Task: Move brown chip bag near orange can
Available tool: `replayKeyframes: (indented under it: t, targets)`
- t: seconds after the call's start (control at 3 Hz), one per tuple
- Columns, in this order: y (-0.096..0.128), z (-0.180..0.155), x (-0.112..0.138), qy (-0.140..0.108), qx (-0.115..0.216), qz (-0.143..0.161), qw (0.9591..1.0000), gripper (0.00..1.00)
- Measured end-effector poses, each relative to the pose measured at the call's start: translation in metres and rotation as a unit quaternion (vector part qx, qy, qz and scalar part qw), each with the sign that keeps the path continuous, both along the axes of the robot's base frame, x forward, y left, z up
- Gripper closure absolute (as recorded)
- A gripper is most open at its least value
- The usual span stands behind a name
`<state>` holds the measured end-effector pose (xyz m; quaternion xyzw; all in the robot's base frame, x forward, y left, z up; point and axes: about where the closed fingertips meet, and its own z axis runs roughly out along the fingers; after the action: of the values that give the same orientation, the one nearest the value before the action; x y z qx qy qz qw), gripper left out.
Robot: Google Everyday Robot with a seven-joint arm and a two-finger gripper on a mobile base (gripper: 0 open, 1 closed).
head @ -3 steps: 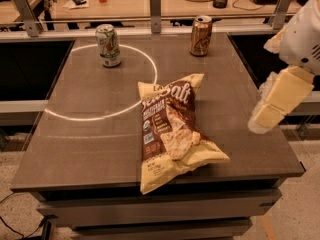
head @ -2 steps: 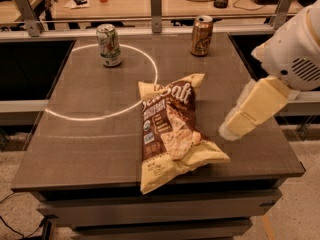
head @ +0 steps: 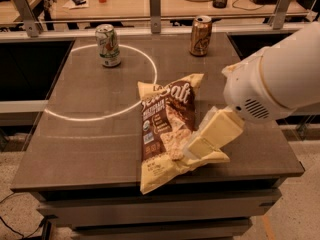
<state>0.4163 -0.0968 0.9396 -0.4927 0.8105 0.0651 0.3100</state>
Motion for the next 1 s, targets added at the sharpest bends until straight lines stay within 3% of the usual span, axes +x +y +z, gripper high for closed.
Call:
replayKeyframes:
  t: [1.0]
  targets:
    - [0.04, -0.062, 0.009, 0.045, -0.001, 0.028, 0.9986, 0.0]
